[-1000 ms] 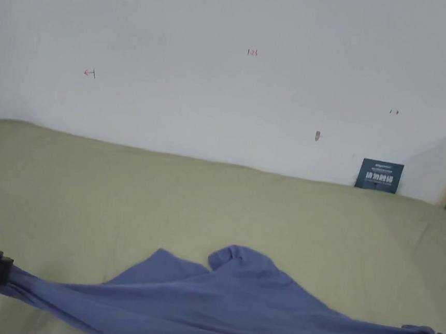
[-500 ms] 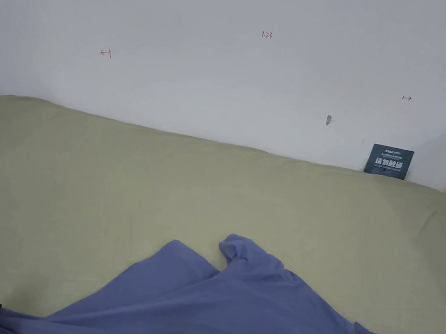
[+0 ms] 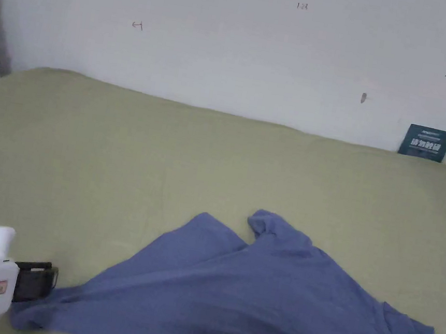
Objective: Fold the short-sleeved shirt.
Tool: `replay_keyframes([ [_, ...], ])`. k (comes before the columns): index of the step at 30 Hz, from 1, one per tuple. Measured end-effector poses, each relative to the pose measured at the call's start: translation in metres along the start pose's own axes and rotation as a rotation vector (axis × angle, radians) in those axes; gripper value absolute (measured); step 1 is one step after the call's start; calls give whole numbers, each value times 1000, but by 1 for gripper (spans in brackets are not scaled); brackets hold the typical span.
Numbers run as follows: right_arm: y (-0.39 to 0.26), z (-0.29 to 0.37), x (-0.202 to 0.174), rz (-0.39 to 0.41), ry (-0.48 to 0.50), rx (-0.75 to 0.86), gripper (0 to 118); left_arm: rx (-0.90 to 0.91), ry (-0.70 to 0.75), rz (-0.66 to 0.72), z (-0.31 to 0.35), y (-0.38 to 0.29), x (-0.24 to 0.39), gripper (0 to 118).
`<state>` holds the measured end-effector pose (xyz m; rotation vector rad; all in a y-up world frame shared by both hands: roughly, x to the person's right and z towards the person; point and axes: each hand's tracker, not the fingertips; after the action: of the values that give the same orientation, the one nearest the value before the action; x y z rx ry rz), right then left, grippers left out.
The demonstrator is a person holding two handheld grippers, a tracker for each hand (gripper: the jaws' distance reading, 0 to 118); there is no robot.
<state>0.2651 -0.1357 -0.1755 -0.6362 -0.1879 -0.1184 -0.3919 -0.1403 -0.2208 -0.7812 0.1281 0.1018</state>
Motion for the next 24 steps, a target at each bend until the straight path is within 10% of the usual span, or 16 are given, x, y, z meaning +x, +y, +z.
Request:
replay_keyframes([
  [1, -3, 11, -10, 10, 23, 27, 39, 18, 12, -11, 4, -4, 0, 8],
  [2, -6, 16, -18, 17, 34, 38, 0, 24, 15, -22, 6, -8, -1, 0],
  [13, -27, 37, -92, 103, 173, 30, 0, -89, -1, 25, -4, -20, -31, 0],
  [15, -28, 34, -98, 111, 190, 24, 0, -96, 3, 45, -15, -15, -38, 21],
  [18, -31, 30, -107, 125, 204, 5, 0, -151, 6, 41, -43, -6, -42, 108],
  [24, -39, 19, -116, 145, 212, -38, 0, -258, 52, -57, -101, -4, -32, 106],
])
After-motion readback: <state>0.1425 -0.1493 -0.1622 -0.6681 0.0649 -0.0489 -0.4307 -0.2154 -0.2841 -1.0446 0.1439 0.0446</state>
